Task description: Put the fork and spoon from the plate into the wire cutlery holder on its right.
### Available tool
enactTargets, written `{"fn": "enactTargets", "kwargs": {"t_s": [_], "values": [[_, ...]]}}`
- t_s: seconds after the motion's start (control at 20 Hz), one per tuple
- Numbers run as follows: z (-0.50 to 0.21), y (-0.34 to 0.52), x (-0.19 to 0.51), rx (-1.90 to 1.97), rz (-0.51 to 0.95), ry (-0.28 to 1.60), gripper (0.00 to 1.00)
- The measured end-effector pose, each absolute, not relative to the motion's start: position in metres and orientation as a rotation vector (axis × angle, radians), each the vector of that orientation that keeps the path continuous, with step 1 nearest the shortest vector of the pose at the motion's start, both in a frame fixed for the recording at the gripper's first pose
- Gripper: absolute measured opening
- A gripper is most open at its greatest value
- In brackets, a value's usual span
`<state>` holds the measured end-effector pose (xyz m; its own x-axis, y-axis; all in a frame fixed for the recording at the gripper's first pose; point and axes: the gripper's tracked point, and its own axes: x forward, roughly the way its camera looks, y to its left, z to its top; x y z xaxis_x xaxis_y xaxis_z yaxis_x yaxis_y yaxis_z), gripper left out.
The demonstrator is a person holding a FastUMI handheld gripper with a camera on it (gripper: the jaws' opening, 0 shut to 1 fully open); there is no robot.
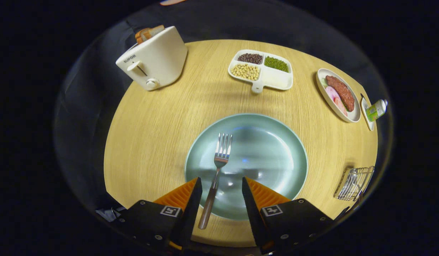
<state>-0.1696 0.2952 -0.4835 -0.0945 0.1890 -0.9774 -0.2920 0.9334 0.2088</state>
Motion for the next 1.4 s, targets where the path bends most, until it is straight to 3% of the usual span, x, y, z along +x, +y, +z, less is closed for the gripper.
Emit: {"fn": "enactTargets", "kwargs": {"t_s": [0.25,0.55,1.0,1.4], "values": [[-0.501,0.299,-0.183,-0.078,0.358,1.698,0.26],[-0.506,0.300,-0.184,-0.053,0.368,1.689,0.08],[-0.484,0.279,-0.160,0.011,0.349,1.558,0.04],[-0.428,0.196,-0.148,0.059,0.231,1.458,0.04]]}}
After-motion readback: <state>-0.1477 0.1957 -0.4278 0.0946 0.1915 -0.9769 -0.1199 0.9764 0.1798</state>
